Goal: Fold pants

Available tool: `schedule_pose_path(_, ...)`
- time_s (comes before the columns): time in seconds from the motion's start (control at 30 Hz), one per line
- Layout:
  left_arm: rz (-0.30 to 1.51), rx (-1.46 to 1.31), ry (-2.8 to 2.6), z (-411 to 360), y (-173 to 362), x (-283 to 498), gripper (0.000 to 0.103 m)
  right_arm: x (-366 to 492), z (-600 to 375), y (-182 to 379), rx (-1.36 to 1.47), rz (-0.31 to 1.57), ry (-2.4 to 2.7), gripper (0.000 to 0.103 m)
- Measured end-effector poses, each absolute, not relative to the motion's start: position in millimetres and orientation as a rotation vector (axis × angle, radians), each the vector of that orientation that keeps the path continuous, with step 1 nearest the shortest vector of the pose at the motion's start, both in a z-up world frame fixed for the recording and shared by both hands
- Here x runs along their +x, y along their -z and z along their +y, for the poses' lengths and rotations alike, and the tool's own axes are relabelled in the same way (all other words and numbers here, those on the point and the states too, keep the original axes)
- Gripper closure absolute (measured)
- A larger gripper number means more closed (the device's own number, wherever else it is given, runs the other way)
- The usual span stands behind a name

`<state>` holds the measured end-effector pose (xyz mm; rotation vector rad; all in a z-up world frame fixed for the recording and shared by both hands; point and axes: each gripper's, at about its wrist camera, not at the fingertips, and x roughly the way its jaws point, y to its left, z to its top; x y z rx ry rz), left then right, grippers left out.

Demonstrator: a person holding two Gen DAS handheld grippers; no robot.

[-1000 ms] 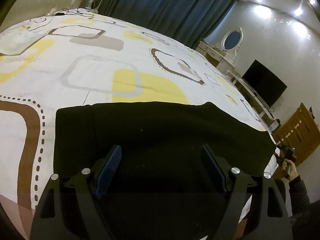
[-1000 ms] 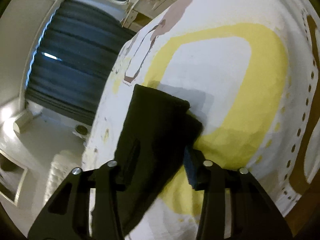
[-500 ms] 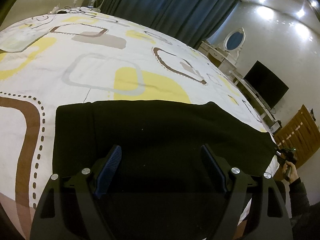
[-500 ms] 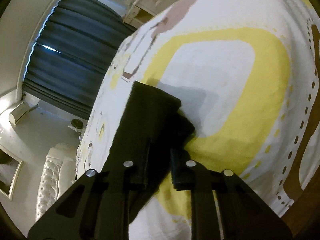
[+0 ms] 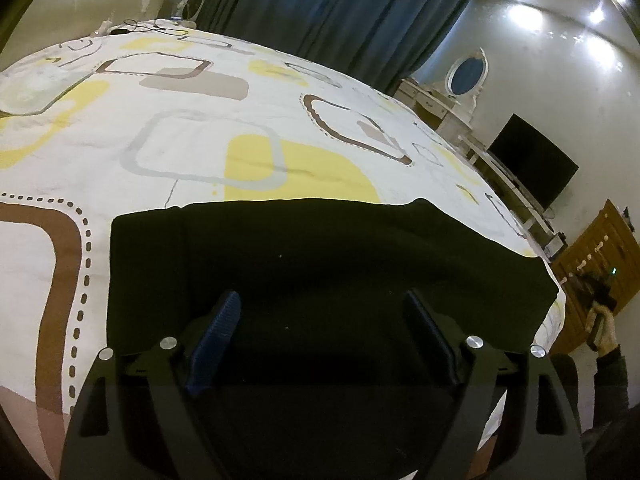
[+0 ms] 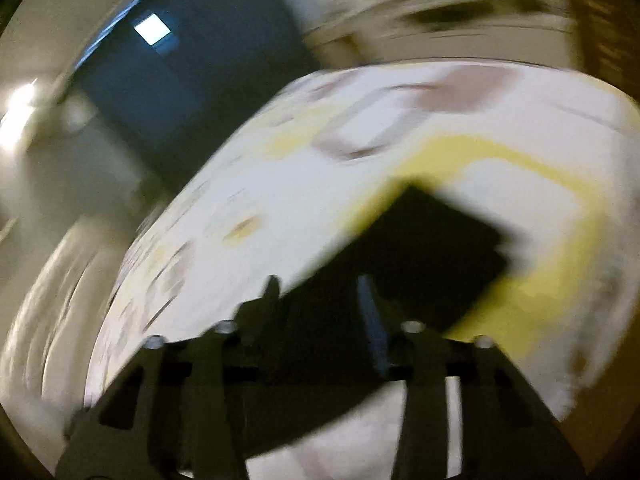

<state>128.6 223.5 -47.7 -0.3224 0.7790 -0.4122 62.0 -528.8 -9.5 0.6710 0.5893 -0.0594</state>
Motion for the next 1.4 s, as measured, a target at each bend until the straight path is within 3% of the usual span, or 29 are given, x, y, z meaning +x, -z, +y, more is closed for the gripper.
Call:
schedule_pose_path(0.2,0.77,-0.303,0.379,235,35,125,0.021,194,-361,-3,0.489,0.854,-0.579,0.052)
schedule_pose_path(0.5,0.798,-0.164,0.408,228,22,132,0.02,330,-163,50,0.197,1.216,-0.949,0.052)
schedule_pose_path(0.63,0.82,-0.119,0.409,222,28,135,0.02,348,-124,65,0.144,1.291,-0.98,0.053)
schedule_pose_path(0.73,0.839,-0.095,0.399,222,36,138,0.02,353,-108,72,0.117,1.331,-0.982,0.06)
schedule_pose_path(1.07,0.84,-0.121,0.403,224,43,138,0.02,364,-104,83,0.082,1.371,-0.967,0.06)
schedule_pose_path(1.3,0.834,-0.133,0.406,225,45,135,0.02,360,-98,84,0.049,1.381,-0.972,0.093)
schedule_pose_path(1.4,0.831,-0.133,0.41,225,45,135,0.02,358,-97,75,0.044,1.346,-0.938,0.096)
